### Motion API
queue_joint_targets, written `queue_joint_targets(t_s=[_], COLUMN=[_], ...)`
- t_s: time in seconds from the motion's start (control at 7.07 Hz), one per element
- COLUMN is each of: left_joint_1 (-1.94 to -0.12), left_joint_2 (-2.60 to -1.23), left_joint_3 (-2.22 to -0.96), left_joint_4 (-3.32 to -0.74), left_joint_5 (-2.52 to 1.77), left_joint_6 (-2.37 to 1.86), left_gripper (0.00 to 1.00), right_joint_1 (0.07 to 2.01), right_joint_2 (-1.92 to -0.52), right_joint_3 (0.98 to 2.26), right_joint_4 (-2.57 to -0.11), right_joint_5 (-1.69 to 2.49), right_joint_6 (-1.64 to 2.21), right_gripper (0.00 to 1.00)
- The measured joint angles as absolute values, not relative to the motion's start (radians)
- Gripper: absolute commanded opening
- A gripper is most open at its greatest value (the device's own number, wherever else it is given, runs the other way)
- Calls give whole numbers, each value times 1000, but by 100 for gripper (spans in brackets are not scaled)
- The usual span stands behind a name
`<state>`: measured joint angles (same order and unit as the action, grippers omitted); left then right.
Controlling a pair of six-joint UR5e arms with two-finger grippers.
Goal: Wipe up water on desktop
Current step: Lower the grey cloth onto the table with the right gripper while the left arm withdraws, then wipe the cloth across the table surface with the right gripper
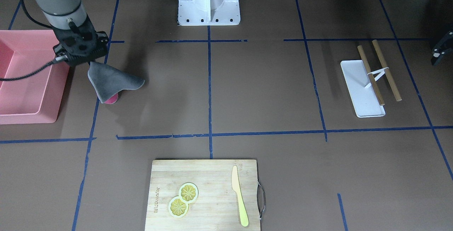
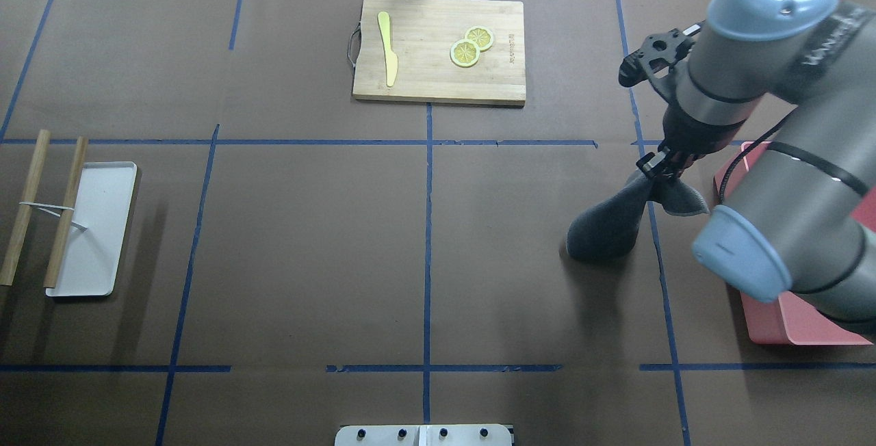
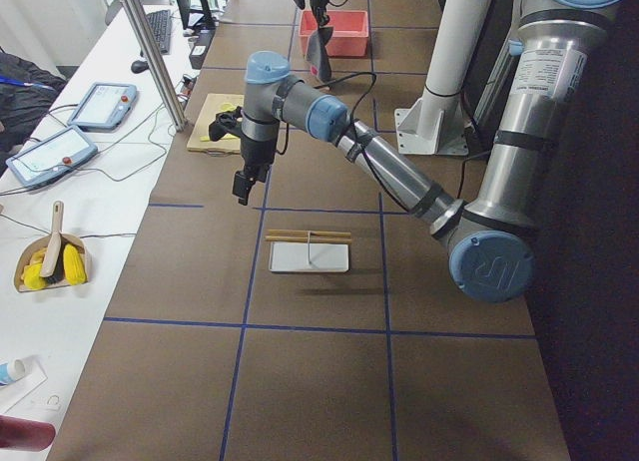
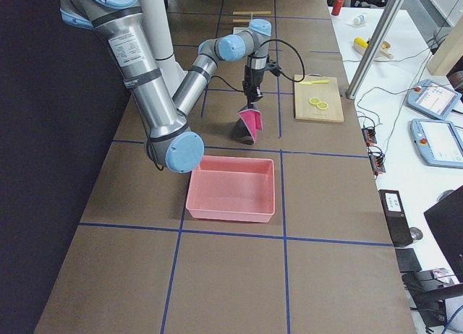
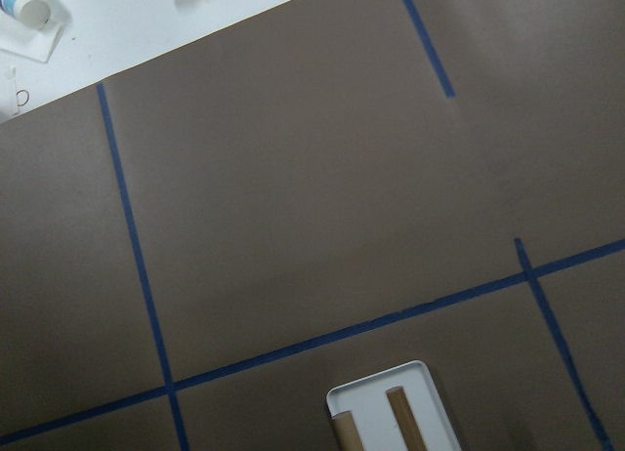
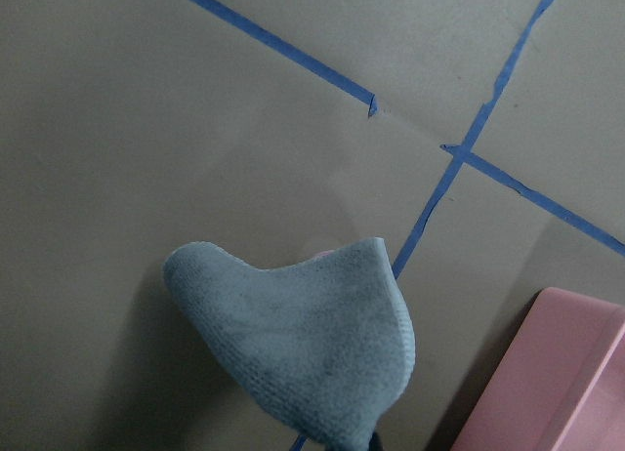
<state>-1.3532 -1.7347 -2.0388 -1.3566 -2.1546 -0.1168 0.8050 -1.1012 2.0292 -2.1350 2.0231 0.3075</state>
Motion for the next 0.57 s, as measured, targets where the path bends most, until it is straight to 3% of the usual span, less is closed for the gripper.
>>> queue_joint_targets(t_s=[0.57], left_joint_1=[-1365], left_joint_2=[-1709], left_joint_3=[-2029], left_joint_4=[-1365], left_joint_5=[-2190], left_joint_6=[-114], left_gripper=[100], right_joint_1=[704], right_joint_2=[-1065], right_joint_3=[1871], right_joint_4=[-2005], right_joint_5=[2052], right_joint_6=[312], right_gripper=[2])
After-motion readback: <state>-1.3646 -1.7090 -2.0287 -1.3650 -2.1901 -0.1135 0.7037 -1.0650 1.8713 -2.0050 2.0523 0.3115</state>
